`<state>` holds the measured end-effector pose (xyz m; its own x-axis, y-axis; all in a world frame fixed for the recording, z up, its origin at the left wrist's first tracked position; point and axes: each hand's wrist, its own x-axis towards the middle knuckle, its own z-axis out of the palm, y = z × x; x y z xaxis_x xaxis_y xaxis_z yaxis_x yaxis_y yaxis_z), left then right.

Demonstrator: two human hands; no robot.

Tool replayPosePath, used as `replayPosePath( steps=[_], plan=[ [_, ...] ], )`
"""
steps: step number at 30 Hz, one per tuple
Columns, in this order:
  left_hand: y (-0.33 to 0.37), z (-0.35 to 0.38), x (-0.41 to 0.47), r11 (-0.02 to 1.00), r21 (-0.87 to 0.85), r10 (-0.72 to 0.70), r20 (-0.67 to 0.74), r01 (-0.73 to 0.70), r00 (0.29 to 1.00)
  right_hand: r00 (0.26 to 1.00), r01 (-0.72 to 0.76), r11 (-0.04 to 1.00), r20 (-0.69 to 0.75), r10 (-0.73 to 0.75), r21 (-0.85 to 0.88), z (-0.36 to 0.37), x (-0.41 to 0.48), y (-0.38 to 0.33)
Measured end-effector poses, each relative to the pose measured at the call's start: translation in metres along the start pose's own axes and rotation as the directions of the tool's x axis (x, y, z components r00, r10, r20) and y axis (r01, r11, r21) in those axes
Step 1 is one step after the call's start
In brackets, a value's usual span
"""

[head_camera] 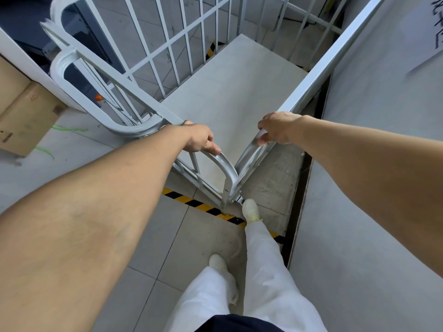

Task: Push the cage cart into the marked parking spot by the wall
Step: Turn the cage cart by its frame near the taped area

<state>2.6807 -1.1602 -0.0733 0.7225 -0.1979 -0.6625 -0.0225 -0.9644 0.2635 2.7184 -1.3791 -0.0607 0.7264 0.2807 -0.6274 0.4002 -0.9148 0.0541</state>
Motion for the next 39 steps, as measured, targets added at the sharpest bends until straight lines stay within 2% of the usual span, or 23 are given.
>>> replayPosePath(
  steps=[7, 13, 24, 34, 39],
  plan=[
    [-0.004, 0.002, 0.004, 1.0, 0.023, -0.021, -0.017, 0.021, 1.0, 1.0, 0.021, 0.999, 0.014, -0.02, -0.028, -0.003, -0.001, -0.001],
    [-0.008, 0.007, 0.008, 0.999, -0.033, -0.035, -0.031, 0.034, 0.999, 0.999, 0.03, 0.997, 0.039, -0.027, -0.075, -0.007, -0.002, -0.003],
    [-0.015, 0.01, 0.017, 0.994, -0.074, -0.082, -0.03, 0.08, 0.996, 0.988, 0.141, 0.967, 0.085, -0.125, -0.214, -0.024, 0.002, -0.008],
    [-0.016, 0.012, 0.017, 0.99, -0.092, -0.109, -0.069, 0.103, 0.992, 0.984, 0.176, 0.963, 0.048, -0.169, -0.202, -0.022, 0.005, -0.003],
    [-0.016, 0.007, 0.014, 0.986, -0.097, -0.139, -0.059, 0.133, 0.989, 0.993, 0.117, 0.979, 0.041, -0.112, -0.167, -0.02, 0.001, -0.006]
  ],
)
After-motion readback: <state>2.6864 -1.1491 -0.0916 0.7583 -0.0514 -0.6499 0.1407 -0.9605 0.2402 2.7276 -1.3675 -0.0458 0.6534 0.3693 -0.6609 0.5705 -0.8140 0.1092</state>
